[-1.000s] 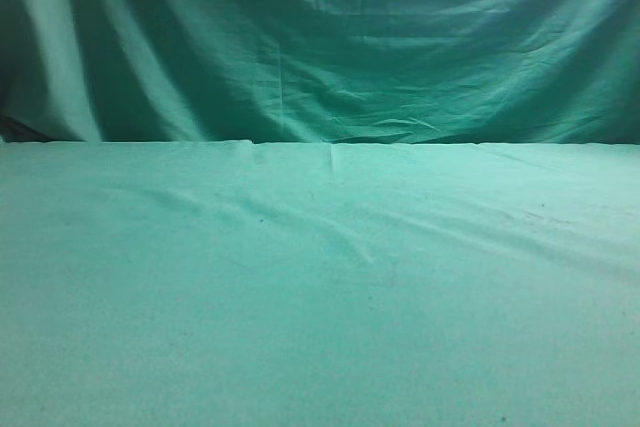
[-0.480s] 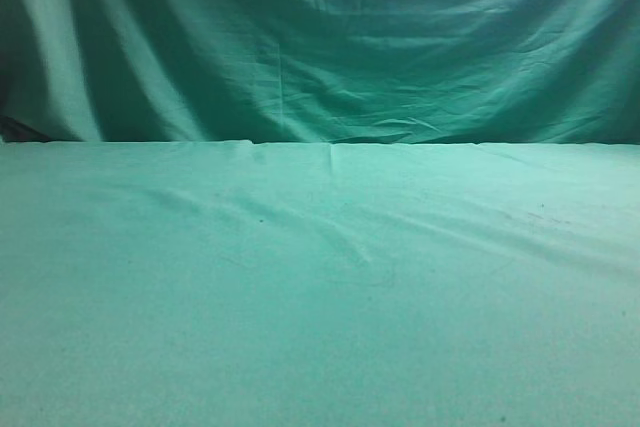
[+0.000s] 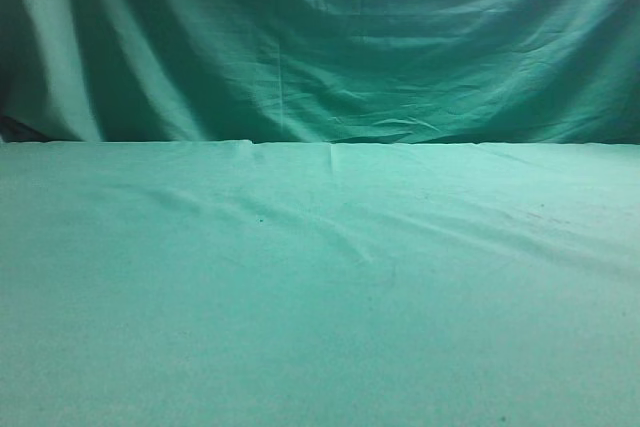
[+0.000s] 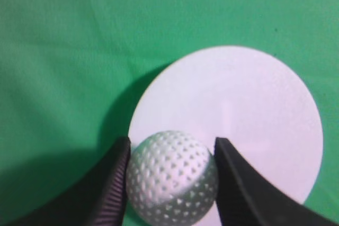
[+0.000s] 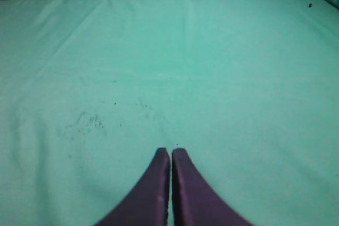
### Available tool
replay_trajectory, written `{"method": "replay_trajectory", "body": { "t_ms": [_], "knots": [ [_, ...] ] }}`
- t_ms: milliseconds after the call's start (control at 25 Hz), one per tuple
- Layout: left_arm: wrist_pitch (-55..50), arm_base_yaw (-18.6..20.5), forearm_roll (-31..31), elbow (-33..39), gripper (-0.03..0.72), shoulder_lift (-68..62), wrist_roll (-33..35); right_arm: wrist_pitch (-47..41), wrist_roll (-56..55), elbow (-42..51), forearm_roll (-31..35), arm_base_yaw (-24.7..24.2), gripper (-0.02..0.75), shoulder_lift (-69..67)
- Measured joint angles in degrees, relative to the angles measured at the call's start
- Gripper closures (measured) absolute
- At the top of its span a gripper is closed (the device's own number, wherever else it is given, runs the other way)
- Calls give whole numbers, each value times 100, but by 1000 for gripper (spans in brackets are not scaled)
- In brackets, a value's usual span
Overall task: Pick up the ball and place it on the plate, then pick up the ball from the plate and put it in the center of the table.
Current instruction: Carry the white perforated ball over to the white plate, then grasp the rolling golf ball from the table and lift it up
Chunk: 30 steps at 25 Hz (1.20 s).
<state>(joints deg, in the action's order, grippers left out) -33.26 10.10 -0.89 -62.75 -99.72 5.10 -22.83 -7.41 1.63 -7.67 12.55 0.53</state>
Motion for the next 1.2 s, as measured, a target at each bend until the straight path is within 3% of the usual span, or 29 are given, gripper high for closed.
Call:
{"method": "replay_trajectory", "body": {
  "t_ms": [120,200,240,360,480,560,720,840,1200],
  "knots": [
    [147,0,47,0,377,-47,254,0,0,0,0,0,738,0],
    [181,0,109,0,288,-63,320,0,0,0,0,0,738,0],
    [191,0,183,0,204,-63,333,0,0,0,0,0,738,0],
    [43,0,759,-178,41,-88,396,0,0,0,0,0,738,0],
    [-441,0,1568,-722,45,-101,633,0,0,0,0,0,738,0],
    [-820,-10,2040,-1164,176,-101,984,0,0,0,0,0,738,0],
    [-1703,-221,2912,-2102,550,-101,1813,0,0,0,0,0,738,0],
    [-2041,-463,3149,-2528,688,-74,2044,0,0,0,0,0,738,0],
    [-2134,-1312,2986,-2661,688,1158,2156,0,0,0,0,0,738,0]
  ]
}}
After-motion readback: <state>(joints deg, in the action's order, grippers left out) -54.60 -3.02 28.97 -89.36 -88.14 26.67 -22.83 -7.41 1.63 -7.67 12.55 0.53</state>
